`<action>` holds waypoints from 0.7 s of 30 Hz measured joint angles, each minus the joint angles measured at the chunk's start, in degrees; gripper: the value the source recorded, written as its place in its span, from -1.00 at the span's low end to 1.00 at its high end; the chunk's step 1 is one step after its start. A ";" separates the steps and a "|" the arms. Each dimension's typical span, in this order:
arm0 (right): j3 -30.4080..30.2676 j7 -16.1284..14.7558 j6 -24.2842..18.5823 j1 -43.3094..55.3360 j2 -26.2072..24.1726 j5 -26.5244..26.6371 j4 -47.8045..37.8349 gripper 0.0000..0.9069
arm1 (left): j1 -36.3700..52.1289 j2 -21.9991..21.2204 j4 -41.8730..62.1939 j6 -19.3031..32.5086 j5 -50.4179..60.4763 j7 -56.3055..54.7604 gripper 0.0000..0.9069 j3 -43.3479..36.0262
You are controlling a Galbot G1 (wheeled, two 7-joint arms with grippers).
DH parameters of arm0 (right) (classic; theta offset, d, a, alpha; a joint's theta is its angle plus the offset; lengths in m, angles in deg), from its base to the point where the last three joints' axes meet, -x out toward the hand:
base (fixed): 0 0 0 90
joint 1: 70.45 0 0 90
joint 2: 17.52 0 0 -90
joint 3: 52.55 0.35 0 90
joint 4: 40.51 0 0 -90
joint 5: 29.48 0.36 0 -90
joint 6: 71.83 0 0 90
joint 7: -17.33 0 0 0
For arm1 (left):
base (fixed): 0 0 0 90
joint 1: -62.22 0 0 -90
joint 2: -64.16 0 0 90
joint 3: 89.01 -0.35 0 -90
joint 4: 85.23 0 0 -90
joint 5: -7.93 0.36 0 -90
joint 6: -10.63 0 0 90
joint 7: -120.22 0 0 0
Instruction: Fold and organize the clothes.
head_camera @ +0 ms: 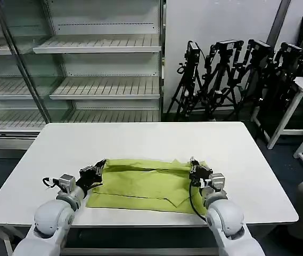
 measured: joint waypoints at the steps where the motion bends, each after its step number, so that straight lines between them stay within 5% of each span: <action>1: 0.08 -0.05 -0.22 -0.38 -0.02 -0.21 0.19 -1.00 | -0.32 0.03 -0.18 0.00 0.09 -0.02 -0.98 0.21; 21: 1.86 -0.22 -0.94 -3.16 -0.94 -1.72 1.75 -1.00 | -4.18 2.22 -2.96 -2.87 -0.08 0.67 -0.98 1.31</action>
